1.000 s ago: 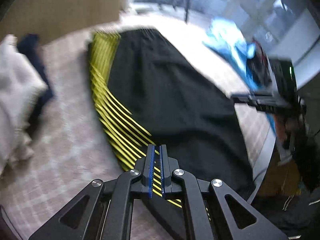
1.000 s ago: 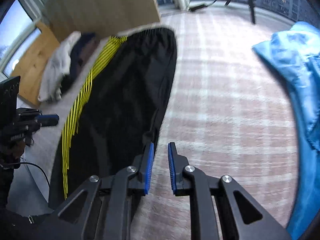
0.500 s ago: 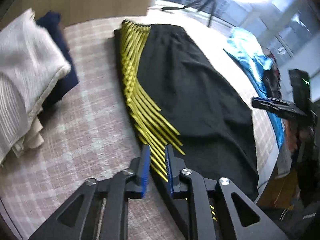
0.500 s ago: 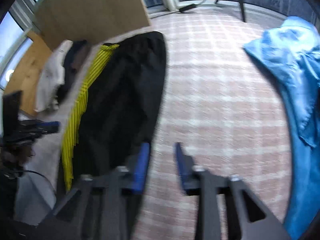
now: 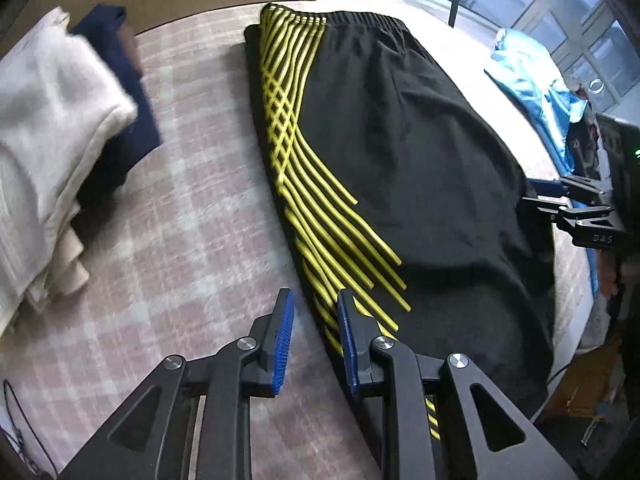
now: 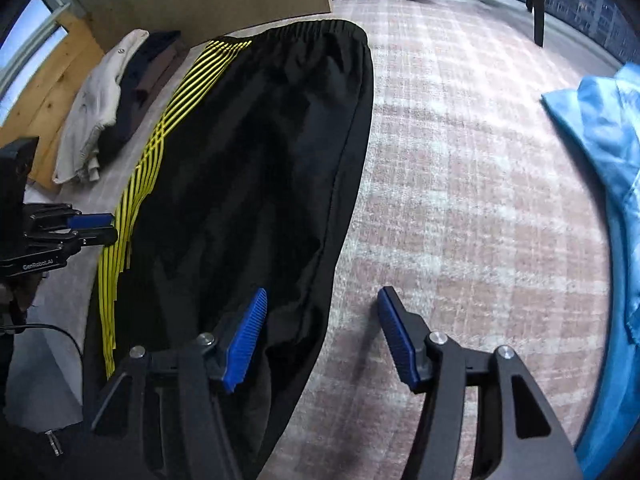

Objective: Fold clothes

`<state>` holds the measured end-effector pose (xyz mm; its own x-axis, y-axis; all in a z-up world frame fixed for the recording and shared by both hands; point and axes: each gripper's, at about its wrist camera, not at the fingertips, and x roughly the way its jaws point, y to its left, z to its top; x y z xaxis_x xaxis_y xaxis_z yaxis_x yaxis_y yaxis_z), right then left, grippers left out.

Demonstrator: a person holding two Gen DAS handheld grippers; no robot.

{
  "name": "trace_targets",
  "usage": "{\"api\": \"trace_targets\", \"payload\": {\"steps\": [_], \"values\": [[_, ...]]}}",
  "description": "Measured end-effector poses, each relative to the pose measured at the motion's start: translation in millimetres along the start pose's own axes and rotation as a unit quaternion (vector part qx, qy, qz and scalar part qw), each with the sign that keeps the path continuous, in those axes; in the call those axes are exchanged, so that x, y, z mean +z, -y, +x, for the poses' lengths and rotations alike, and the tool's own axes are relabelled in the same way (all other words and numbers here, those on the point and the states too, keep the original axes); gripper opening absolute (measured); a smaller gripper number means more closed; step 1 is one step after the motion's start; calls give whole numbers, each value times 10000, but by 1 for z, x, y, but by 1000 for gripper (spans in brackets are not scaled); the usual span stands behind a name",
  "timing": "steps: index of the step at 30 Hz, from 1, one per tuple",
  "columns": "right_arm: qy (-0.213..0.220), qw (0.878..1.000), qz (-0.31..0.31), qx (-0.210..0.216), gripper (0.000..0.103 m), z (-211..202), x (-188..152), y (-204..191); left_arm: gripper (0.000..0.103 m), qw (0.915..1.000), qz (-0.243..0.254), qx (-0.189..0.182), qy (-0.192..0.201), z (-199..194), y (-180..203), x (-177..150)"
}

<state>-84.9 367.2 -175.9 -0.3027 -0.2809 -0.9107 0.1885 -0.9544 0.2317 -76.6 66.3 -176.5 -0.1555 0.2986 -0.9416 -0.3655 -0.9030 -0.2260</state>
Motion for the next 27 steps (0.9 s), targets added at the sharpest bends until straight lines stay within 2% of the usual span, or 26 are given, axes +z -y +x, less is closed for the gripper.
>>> {"api": "trace_targets", "payload": {"steps": [5, 7, 9, 10, 11, 12, 13, 18, 22, 27], "values": [[-6, 9998, -201, -22, 54, 3, 2, -6, 22, 9998, 144, 140, -86, 7, 9, 4], [-71, 9995, -305, 56, 36, 3, 1, -10, 22, 9992, 298, 230, -116, 9, 18, 6], [-117, 9991, -400, 96, 30, 5, 2, -13, 21, 9985, 453, 286, -103, 11, 24, 6], [-124, 9989, -433, 106, 28, 6, 2, -14, 8, 9987, 460, 208, -67, 11, 24, 6], [-132, 9989, -426, 166, 24, 7, 1, -13, 3, 9988, 467, 130, -32, 12, 24, 5], [-155, 9987, -385, 282, 10, 8, -1, -10, 2, 9989, 459, 55, 9, 12, 23, 4], [-149, 9986, -316, 398, 7, 8, -2, -7, 2, 9991, 423, -21, 59, 12, 21, 3], [86, 9931, 367, 1111, 4, 3, -6, 14, 2, 9972, -33, -639, 390, 8, 5, -2], [584, 9793, 910, 1710, 3, -29, -11, 27, 1, 9899, -115, -1012, 984, -29, 5, -6], [1446, 9666, 919, 1906, 3, -99, -11, 18, 2, 9722, 162, -1125, 2047, -116, 23, -11]]}}
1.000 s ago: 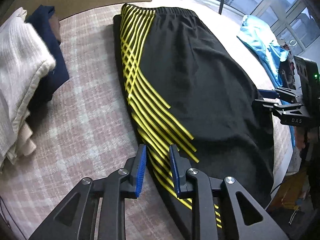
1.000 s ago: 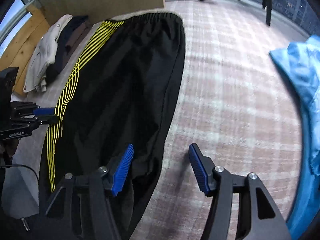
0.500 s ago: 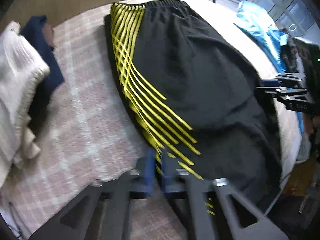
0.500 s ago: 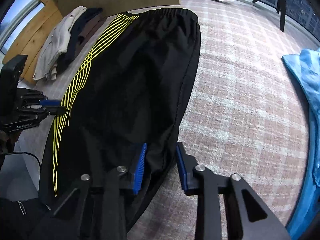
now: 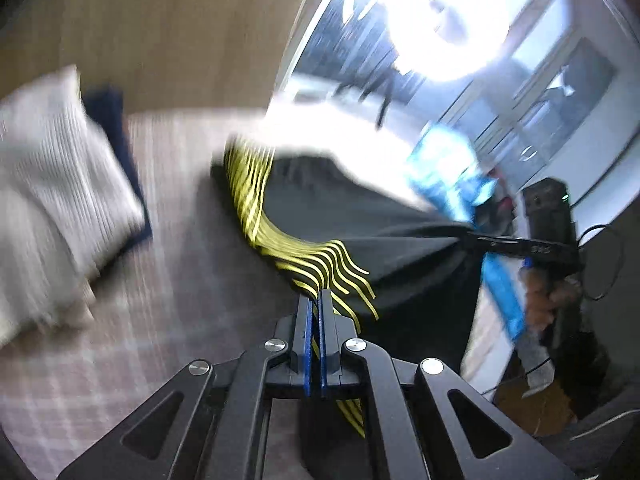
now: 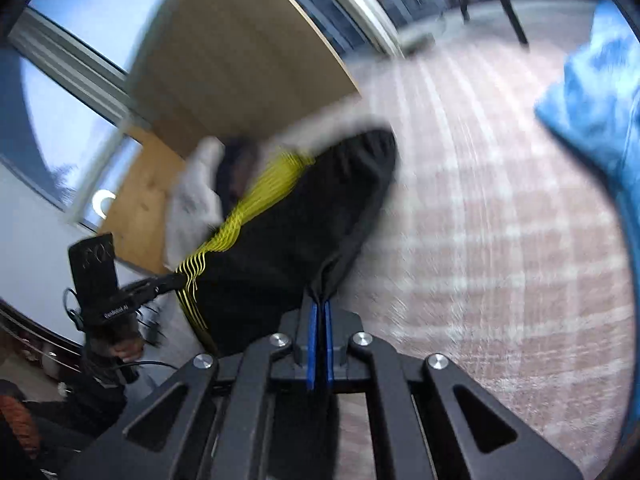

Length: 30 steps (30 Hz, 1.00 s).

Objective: Fold clothes

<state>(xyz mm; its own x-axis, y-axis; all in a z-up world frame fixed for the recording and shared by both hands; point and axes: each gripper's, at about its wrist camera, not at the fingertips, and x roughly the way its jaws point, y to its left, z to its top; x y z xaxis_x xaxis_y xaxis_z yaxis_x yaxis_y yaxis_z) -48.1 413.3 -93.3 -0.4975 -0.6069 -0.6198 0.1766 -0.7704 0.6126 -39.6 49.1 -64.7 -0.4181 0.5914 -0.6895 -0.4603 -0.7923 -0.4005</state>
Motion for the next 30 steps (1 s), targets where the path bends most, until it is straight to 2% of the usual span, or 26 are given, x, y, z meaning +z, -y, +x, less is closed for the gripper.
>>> {"api": "trace_targets", "payload": {"steps": [2, 5, 8, 11, 14, 18, 22, 27, 30], "values": [[431, 9989, -158, 89, 3, -34, 8, -25, 2, 9988, 291, 20, 383, -29, 22, 9], [937, 9937, -596, 149, 3, -79, 13, -68, 2, 9926, 705, 46, 986, -84, 50, 24], [1196, 9876, -996, 182, 3, -109, 19, -104, 2, 9856, 930, 54, 1414, -128, 61, 28], [1212, 9832, -1359, 132, 3, -116, 25, -132, 2, 9832, 948, 98, 1559, -153, 60, 28], [1051, 9844, -1411, 46, 3, -114, 22, -136, 2, 9856, 769, 175, 1497, -148, 47, 13], [752, 9871, -1412, 72, 3, -83, 11, -146, 2, 9886, 390, 365, 1408, -154, 26, -5], [465, 9856, -1622, 103, 3, -43, 11, -168, 2, 9892, 48, 748, 1261, -167, -5, -14], [231, 9780, -2058, 231, 3, 18, 34, -211, 2, 9822, 43, 1464, 1175, -189, -43, -9], [160, 9736, -2251, 335, 3, 51, 49, -236, 2, 9770, 0, 1743, 1229, -204, -66, -2]]}}
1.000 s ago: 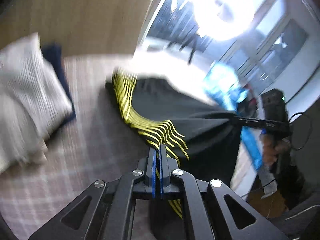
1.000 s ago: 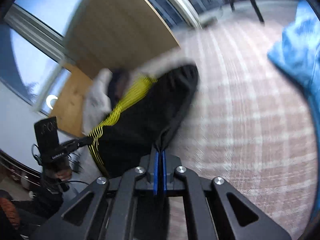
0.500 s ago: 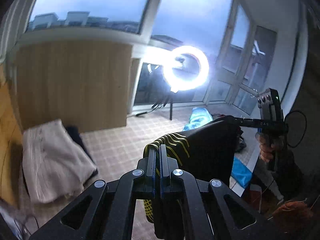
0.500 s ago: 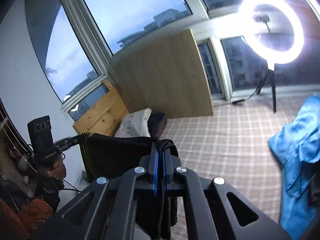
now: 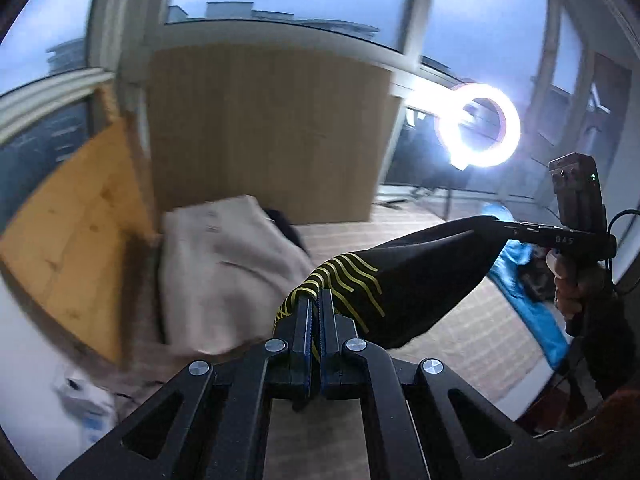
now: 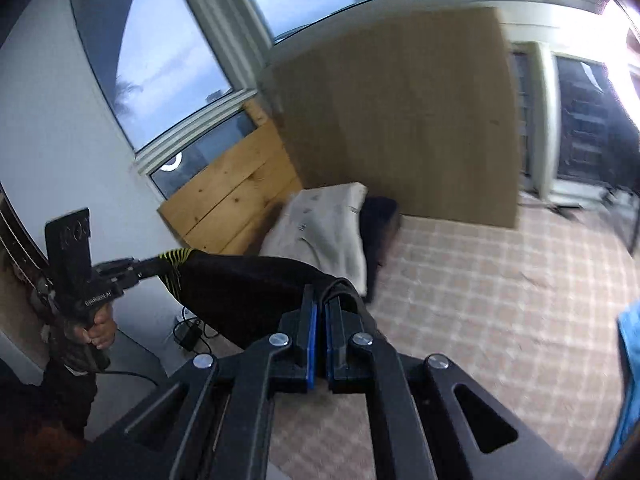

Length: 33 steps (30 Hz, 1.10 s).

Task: Fold clothes
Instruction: 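Lift the shorts with both tools and carry them onto the clothes stack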

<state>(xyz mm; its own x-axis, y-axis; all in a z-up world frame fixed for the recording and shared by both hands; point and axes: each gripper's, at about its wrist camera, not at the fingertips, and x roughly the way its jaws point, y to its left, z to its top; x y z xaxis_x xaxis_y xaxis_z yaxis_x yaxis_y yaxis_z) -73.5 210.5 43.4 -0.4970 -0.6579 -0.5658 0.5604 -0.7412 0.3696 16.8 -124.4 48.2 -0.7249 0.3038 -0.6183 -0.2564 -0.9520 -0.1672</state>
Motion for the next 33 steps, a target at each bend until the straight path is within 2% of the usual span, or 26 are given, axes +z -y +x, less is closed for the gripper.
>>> {"api": "trace_targets", "payload": {"steps": [5, 10, 14, 17, 22, 25, 27, 29, 31, 33], "values": [[-70, 9997, -147, 171, 3, 55, 36, -13, 2, 9990, -36, 438, 127, 6, -47, 23], [-139, 9996, -90, 211, 3, 119, 83, -10, 2, 9977, -125, 638, 185, 44, -95, 54], [-234, 9995, 109, 166, 3, 183, 119, 16, 2, 9970, -349, 690, 88, 95, -142, 75], [-436, 9989, 155, 58, 3, 239, 140, 40, 2, 9959, -527, 718, -138, 142, -177, 85], [-883, 9956, 85, -303, 3, 321, 148, 76, 2, 9929, -695, 774, -574, 218, -219, 87], [-1196, 9921, 77, -367, 4, 347, 144, 89, 2, 9890, -888, 805, -861, 250, -234, 83], [-1403, 9896, 172, -257, 5, 357, 142, 96, 3, 9863, -1017, 812, -1011, 260, -240, 82], [-1368, 9902, 268, -66, 7, 350, 144, 101, 7, 9847, -1072, 802, -1113, 261, -242, 84], [-1312, 9910, 252, 66, 15, 335, 147, 101, 8, 9835, -1078, 811, -1207, 260, -245, 88], [-1257, 9920, 127, 5, 21, 321, 150, 99, 8, 9843, -997, 820, -1206, 253, -243, 93]]}}
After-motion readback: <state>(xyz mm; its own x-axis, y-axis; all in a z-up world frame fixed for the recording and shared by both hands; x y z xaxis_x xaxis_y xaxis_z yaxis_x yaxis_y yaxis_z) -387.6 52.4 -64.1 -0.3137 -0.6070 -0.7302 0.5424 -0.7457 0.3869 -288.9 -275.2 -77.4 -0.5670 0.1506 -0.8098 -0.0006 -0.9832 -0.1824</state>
